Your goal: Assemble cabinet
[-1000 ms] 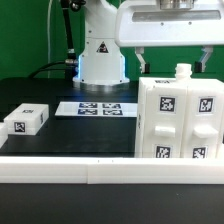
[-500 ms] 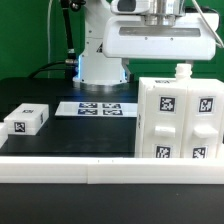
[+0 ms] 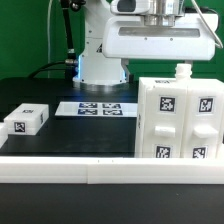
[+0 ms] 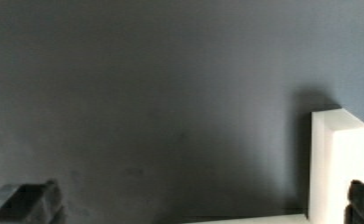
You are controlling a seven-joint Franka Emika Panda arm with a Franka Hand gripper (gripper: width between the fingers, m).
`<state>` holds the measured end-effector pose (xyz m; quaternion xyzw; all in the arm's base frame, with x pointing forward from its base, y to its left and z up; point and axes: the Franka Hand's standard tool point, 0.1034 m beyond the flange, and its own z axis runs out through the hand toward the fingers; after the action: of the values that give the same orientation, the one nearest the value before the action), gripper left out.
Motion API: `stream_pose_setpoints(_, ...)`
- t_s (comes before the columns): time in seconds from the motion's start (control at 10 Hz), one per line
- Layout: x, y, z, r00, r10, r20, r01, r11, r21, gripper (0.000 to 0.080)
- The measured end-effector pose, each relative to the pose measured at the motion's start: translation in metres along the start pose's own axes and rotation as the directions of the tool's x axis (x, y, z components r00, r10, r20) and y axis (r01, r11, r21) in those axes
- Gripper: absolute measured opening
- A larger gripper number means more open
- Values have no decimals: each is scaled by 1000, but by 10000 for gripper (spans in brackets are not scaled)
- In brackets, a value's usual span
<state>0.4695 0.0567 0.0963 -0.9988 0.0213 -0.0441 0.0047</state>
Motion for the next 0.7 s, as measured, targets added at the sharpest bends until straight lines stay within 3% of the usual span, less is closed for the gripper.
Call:
stream_pose_setpoints(0.3,-15,81,15,999,-32,0,32,999,-16,797)
stream_pose_setpoints(0.4,-17,101,18,999,-36,5,36,999,-22,797)
stream_pose_setpoints(0.5,-18,114,19,999,-40,8,40,999,-25,797)
stream_pose_setpoints(0.7,-19,127,19,999,-39,9,39,999,-29,797)
